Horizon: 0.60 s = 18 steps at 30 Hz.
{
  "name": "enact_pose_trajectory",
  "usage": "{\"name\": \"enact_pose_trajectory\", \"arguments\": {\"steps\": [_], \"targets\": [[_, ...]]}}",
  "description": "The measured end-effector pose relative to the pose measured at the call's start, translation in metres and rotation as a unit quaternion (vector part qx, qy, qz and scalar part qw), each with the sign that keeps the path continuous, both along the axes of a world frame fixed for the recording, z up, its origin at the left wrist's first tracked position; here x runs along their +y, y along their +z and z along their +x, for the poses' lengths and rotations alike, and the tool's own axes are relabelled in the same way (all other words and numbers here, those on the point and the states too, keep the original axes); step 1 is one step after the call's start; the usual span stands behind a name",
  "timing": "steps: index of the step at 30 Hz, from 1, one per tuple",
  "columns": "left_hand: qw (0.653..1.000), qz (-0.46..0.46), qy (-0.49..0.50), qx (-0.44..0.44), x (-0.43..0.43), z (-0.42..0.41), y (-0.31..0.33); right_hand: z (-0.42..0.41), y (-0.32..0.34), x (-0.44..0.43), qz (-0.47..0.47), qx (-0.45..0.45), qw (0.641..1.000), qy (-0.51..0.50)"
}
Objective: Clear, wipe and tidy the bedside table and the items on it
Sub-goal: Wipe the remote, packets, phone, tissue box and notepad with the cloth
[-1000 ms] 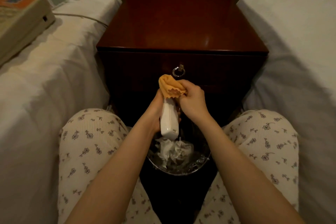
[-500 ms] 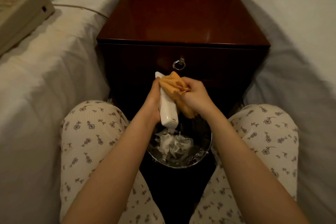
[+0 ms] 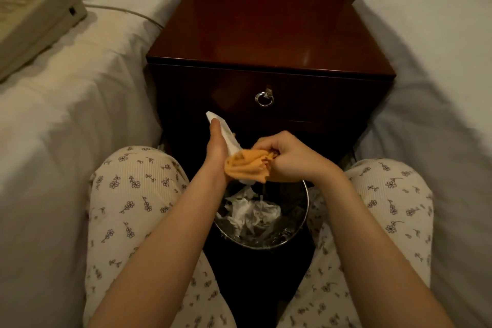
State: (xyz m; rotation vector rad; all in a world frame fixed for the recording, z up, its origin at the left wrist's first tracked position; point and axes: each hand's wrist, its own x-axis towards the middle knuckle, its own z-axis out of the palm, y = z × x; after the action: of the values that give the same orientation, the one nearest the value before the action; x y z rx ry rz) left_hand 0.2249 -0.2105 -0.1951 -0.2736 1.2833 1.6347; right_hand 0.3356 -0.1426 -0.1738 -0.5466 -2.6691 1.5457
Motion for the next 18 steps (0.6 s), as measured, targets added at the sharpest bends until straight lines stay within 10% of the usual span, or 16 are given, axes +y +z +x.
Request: {"name": "enact_pose_trajectory", "arguments": {"steps": [4,10,18], "targets": [[0.996,0.032,0.08,0.008,-0.001,-0.004,0.001,0.007,0.001,-0.001,0.056,-0.124,0.991,-0.003],[0.995,0.061,0.077,0.002,-0.001,-0.013,-0.006,0.005,0.001,0.011,-0.123,0.077,0.936,-0.322],[0.998,0.061,-0.002,0.02,-0.001,-0.016,0.015,0.005,0.012,-0.004,-0.252,0.019,0.944,-0.211]]}}
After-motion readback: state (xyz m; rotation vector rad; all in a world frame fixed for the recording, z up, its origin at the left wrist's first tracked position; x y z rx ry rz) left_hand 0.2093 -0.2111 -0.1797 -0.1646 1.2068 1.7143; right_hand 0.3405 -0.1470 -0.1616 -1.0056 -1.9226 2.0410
